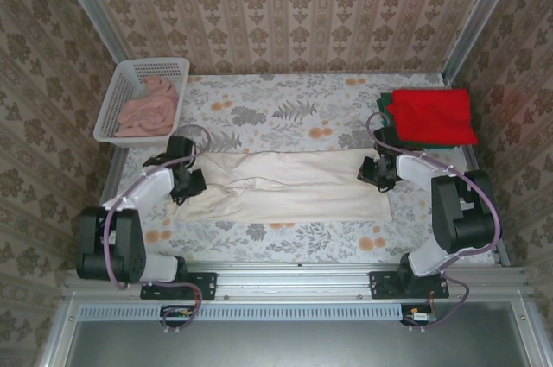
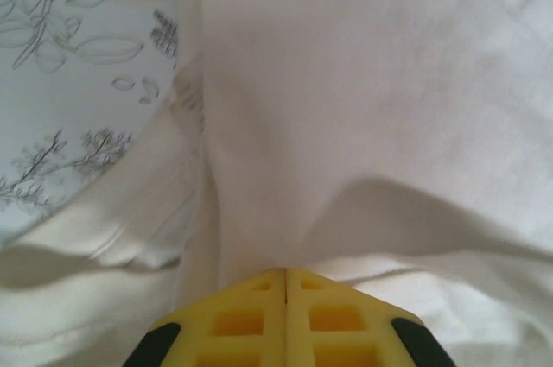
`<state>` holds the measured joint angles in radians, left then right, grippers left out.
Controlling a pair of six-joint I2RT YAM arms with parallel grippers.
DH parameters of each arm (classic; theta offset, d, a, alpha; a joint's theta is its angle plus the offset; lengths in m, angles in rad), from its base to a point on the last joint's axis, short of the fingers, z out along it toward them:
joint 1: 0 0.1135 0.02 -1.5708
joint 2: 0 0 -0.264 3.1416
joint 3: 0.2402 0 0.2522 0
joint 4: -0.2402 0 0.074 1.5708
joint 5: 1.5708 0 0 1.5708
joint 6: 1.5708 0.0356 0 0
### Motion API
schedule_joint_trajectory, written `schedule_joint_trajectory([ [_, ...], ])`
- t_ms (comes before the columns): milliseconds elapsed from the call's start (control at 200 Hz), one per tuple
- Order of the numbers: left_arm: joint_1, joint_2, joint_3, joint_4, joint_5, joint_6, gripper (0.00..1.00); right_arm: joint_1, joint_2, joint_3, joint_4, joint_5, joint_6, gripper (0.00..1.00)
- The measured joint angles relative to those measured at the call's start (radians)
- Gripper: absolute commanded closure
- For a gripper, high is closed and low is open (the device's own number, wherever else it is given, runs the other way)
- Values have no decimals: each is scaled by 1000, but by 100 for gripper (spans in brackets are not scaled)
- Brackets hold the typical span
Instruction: Fold and stack the t-shirts
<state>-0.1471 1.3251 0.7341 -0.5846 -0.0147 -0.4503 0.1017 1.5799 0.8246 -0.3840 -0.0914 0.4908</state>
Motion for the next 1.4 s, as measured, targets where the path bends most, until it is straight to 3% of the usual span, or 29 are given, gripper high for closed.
schedule_joint_trajectory([
  [330, 4, -370, -136, 1, 39, -1, 100, 0, 0, -2, 0, 0, -14, 69],
  [455, 3, -440, -175, 14, 34, -28, 85, 1, -11, -2, -1, 0, -14, 68],
  [515, 3, -420, -176, 43, 48, -45, 71, 12, -36, -2, -5, 2, -11, 67],
  [555, -1, -378, -166, 65, 63, -49, 69, 27, -63, -2, -8, 8, -6, 67],
  [630, -24, -235, -100, 93, 81, -51, 69, 82, -120, -1, -7, 28, 1, 66],
  [700, -54, -63, 12, 121, 98, -35, 82, 134, -162, 1, -3, 36, 6, 66],
  [755, -72, 64, 112, 147, 113, -15, 85, 157, -174, 2, 4, 37, 8, 66],
  [910, -119, 297, 286, 220, 141, 23, 84, 157, -160, 3, 18, 47, 16, 66],
  [1050, -150, 293, 213, 220, 150, 23, 83, 156, -139, -9, 30, 50, 26, 67],
  [1225, -185, 145, 31, 187, 144, -22, 83, 156, -120, -11, 30, 58, 30, 67],
  [1400, -237, 47, -9, 146, 137, -60, 85, 156, -120, -11, 30, 58, 30, 66],
])
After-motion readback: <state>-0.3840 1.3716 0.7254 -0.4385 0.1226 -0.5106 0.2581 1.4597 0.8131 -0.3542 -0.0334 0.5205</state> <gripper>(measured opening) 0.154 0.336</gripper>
